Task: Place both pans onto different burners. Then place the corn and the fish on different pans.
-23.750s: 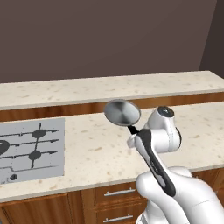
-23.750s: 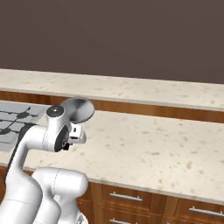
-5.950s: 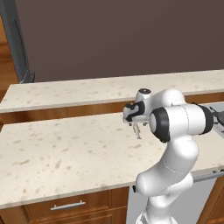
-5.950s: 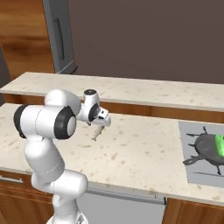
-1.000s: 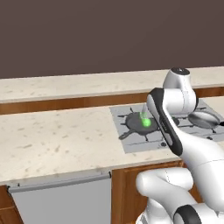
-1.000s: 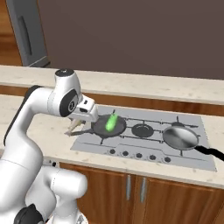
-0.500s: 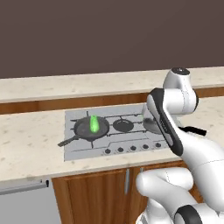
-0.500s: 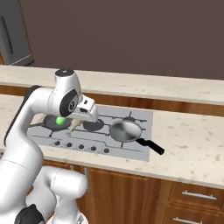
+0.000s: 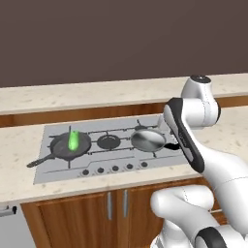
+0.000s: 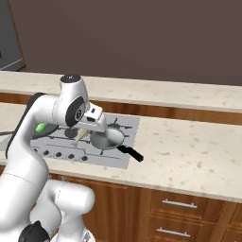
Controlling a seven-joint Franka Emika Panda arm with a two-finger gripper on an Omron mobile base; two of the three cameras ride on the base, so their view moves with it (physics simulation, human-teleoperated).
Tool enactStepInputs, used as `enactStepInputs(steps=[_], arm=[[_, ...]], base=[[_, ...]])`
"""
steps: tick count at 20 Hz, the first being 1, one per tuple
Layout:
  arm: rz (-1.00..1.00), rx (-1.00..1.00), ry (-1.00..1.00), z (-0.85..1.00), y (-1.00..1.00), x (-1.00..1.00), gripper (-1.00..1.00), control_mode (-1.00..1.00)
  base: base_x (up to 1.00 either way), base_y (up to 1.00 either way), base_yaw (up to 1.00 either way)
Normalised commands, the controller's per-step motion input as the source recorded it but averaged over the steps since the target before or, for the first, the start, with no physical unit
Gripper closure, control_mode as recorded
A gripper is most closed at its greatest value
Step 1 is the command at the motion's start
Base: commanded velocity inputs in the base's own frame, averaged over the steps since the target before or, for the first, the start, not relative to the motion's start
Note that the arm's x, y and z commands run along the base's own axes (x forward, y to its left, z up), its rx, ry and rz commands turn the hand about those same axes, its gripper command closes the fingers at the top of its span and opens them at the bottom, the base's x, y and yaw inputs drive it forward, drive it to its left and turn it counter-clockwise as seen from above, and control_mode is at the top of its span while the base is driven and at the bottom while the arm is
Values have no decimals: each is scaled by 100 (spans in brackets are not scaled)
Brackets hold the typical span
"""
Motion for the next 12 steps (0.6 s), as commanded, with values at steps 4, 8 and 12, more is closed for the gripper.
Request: enactStepInputs(steps=[4, 8, 12], arm=[[0, 0, 0, 0, 0, 0, 100, 100], [0, 0, 0, 0, 0, 0, 100, 100], [0, 0, 0, 0, 0, 0, 100, 100]], base=[[31, -25, -8], [41, -24, -9], [43, -22, -7]])
